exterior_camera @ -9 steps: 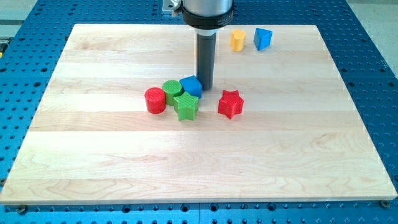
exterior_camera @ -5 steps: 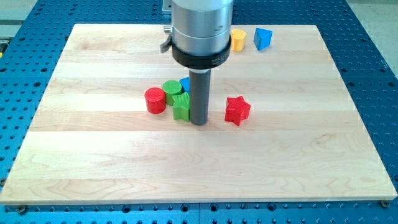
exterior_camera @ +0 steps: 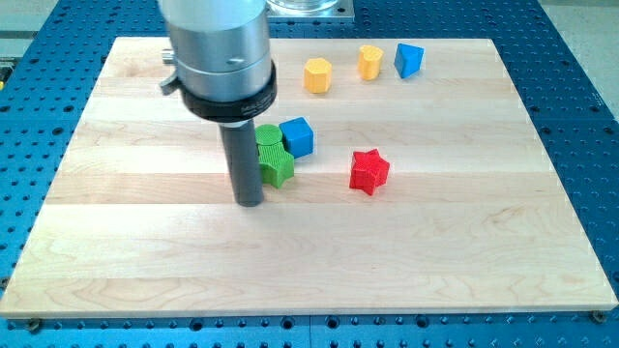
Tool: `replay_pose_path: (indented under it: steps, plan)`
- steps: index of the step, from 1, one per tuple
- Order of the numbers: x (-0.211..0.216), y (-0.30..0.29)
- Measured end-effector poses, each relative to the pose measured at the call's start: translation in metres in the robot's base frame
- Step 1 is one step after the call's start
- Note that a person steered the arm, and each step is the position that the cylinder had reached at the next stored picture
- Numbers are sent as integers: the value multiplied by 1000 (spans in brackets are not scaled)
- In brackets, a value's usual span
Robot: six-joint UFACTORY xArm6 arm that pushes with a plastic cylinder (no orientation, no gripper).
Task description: Place the green blocks top to the red circle
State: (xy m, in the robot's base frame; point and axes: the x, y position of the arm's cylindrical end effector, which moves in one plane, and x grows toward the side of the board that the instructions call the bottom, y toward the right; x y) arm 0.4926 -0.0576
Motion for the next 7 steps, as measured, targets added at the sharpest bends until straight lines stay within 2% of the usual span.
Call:
replay_pose_path:
  steps: [1,3,4,5,6,7]
  plan:
    - [-3,52]
    - [-7,87]
    - [15,49]
    - [-26,45]
    - [-1,43]
    - [13,-25]
